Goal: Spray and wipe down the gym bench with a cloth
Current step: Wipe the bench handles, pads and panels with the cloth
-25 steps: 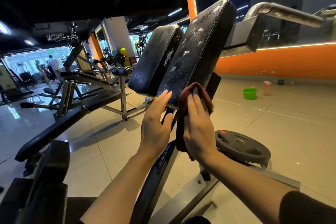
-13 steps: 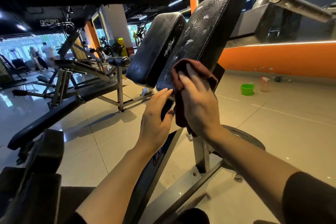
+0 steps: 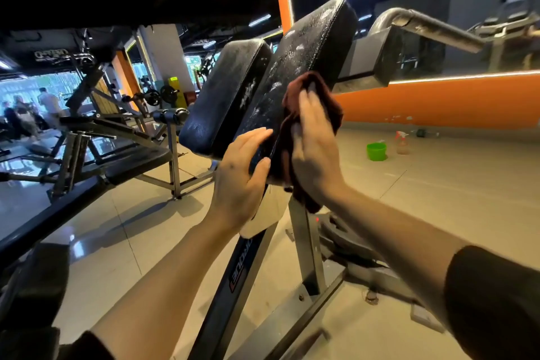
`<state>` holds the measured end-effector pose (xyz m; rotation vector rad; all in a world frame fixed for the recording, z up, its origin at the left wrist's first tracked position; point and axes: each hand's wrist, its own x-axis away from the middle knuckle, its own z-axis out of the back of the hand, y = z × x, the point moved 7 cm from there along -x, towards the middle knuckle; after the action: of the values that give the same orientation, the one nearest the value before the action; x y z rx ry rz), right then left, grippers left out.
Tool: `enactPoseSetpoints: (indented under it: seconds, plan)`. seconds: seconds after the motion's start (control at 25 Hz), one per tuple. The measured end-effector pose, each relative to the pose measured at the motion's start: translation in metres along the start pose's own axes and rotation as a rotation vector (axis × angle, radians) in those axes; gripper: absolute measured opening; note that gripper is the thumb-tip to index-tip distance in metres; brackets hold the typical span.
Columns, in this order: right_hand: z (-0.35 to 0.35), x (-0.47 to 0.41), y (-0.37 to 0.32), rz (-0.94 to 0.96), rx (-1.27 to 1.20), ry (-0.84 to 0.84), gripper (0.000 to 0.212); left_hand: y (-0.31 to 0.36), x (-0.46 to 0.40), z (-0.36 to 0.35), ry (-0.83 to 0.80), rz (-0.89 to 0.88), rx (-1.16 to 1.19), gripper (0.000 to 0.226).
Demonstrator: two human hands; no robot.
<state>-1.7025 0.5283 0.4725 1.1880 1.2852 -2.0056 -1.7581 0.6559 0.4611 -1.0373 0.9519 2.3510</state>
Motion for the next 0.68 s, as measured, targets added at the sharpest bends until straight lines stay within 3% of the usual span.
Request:
enactPoseSetpoints:
  seconds: [0.16,0.36,0.52,0.68]
  plan:
    - [0.023,-0.077,0.022,-0.115,-0.044,0.126,0.052,0.018,-0.05,-0.009,0.005,-0.041,0.008,0.048]
    - [0.005,-0.012,0.002,-0.057,-0.112,0.141,0.055,0.034,-0.094,-0.019,0.096,-0.135,0.012,0.044]
    - [0.026,-0.09,0.014,-0.056,-0.021,0.158,0.052,0.033,-0.097,-0.026,0.178,-0.178,-0.019,0.049]
    - [0.043,-0.138,0.035,-0.196,0.016,0.17,0.047,0.032,-0.098,-0.037,0.116,-0.194,-0.071,0.045]
